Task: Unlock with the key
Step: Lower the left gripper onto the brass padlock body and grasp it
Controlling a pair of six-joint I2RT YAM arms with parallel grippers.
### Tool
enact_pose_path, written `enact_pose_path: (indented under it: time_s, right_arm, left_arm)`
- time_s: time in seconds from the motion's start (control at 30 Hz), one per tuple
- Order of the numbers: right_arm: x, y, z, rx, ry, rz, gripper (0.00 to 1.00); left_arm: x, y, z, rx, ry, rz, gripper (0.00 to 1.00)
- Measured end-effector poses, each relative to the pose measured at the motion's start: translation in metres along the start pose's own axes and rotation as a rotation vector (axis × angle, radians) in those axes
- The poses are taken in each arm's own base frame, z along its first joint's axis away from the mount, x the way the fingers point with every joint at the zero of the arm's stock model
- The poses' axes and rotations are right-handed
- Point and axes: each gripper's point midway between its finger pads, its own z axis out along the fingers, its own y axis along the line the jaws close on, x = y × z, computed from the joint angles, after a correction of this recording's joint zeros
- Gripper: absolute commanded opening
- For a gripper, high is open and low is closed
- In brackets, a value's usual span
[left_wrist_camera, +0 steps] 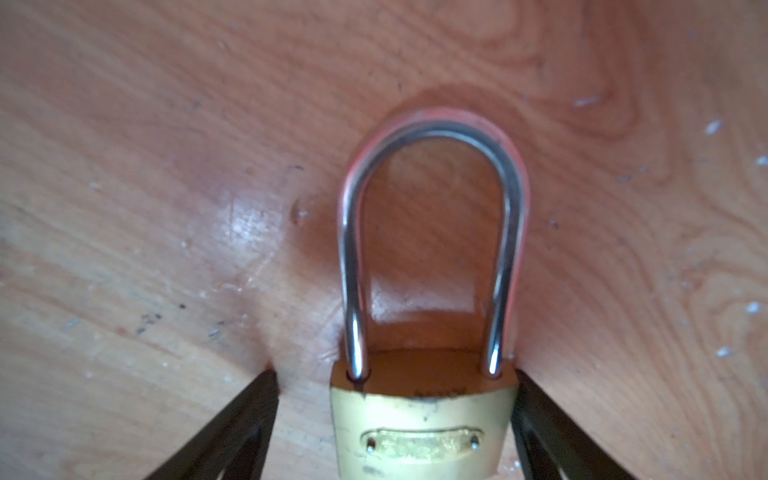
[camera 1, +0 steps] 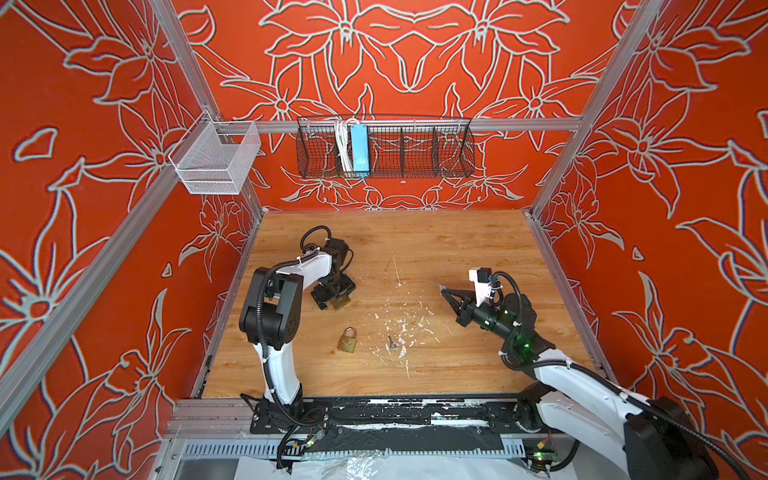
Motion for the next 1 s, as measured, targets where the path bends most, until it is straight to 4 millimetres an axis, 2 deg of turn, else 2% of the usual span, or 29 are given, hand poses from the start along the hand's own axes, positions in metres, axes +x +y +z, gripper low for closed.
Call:
enact_pose_path:
  time_s: [0.47, 0.6, 0.77, 0.9, 1.0]
  right_arm:
    - [-0.007, 0.002, -0.004, 0.005, -0.024, -0.012, 0.00]
    - [-0.006, 0.002, -0.004, 0.006, -0.021, -0.011, 0.00]
    - [-0.006, 0.002, -0.004, 0.007, -0.020, -0.010, 0.00]
    - [-0.006, 0.002, -0.004, 0.007, -0.020, -0.010, 0.00]
    - [-0.005, 0.001, -0.004, 0.007, -0.019, -0.010, 0.00]
  left_arm:
    - [0.000, -0.006, 0.001, -0.037, 0.055, -0.109, 0.84]
    - [0.000, -0.008, 0.001, -0.039, 0.061, -0.117, 0.77]
    - [-0.002, -0.013, 0.002, -0.027, 0.057, -0.123, 0.61]
    - [-0.002, -0.013, 0.003, -0.025, 0.056, -0.117, 0.56]
    - [-0.001, -0.013, 0.002, -0.014, 0.056, -0.112, 0.45]
